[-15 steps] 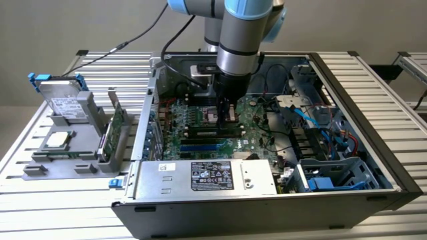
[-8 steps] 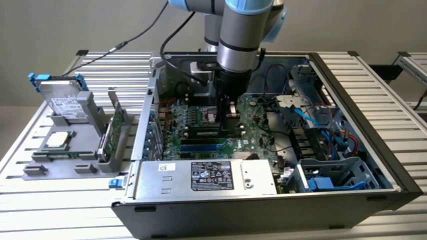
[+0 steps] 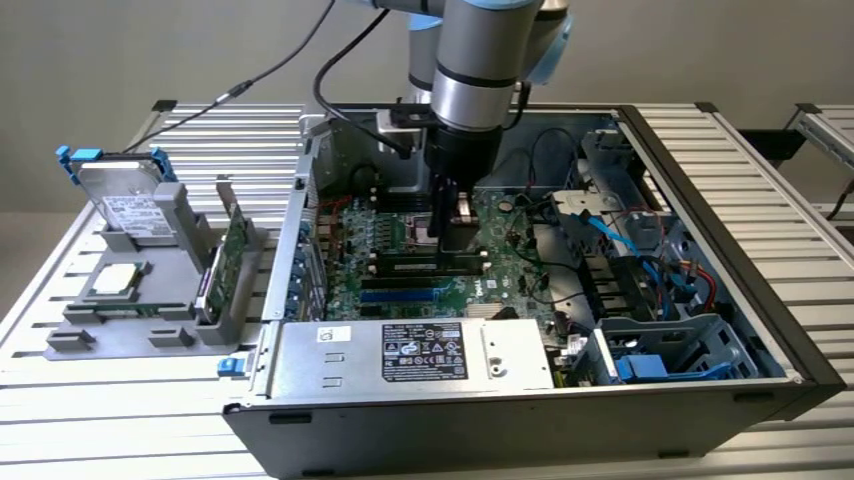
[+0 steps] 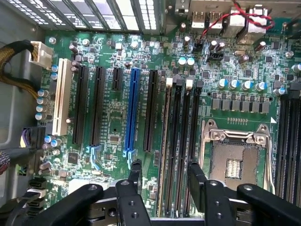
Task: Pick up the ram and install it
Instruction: 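Insert the ram into the slot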
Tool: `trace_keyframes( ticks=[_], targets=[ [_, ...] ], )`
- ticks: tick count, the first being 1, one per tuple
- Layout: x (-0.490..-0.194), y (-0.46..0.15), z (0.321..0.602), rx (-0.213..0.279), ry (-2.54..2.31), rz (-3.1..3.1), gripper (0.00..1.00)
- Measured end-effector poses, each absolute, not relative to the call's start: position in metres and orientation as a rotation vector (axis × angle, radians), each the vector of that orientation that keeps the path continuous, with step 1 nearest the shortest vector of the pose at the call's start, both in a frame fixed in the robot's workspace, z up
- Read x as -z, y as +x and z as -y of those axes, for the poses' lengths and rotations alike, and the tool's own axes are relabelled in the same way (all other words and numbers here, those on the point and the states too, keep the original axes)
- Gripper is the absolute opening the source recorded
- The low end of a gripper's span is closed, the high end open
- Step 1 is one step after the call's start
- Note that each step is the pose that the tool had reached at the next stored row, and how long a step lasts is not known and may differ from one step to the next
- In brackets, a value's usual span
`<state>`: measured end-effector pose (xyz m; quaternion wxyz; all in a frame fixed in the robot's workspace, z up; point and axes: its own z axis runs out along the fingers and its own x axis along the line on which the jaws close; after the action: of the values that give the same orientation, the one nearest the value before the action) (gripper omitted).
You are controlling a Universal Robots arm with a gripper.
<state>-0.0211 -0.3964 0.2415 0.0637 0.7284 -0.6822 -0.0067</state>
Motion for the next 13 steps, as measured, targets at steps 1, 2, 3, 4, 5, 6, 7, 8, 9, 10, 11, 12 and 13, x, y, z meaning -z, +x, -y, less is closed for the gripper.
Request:
trace_keyframes(
  ticks=[1, 2, 3, 4, 5, 6, 7, 8, 9, 10, 11, 12, 13],
  targets=[
    [-0.2421, -0.0218, 0.3963, 0.02, 2.2, 2.06, 0.52],
    [-0.242, -0.0221, 0.3959, 0.02, 2.2, 2.061, 0.5],
    [-0.242, -0.0221, 0.396, 0.02, 2.2, 2.06, 0.5],
    [-0.242, -0.0221, 0.396, 0.02, 2.2, 2.06, 0.43],
    [-0.242, -0.0221, 0.396, 0.02, 2.2, 2.06, 0.36],
    [-0.242, -0.0221, 0.396, 0.02, 2.2, 2.06, 0.36],
    [-0.242, -0.0221, 0.396, 0.02, 2.2, 2.06, 0.31],
    [-0.242, -0.0221, 0.396, 0.02, 2.2, 2.06, 0.25],
    [-0.242, -0.0221, 0.396, 0.02, 2.2, 2.06, 0.25],
    [-0.242, -0.0221, 0.396, 0.02, 2.2, 2.06, 0.18],
    [-0.2421, -0.0221, 0.396, 0.02, 2.2, 2.06, 0.13],
    [-0.242, -0.0221, 0.396, 0.02, 2.2, 2.06, 0.1],
    [-0.2421, -0.0221, 0.396, 0.02, 2.2, 2.06, 0.1]
  ],
)
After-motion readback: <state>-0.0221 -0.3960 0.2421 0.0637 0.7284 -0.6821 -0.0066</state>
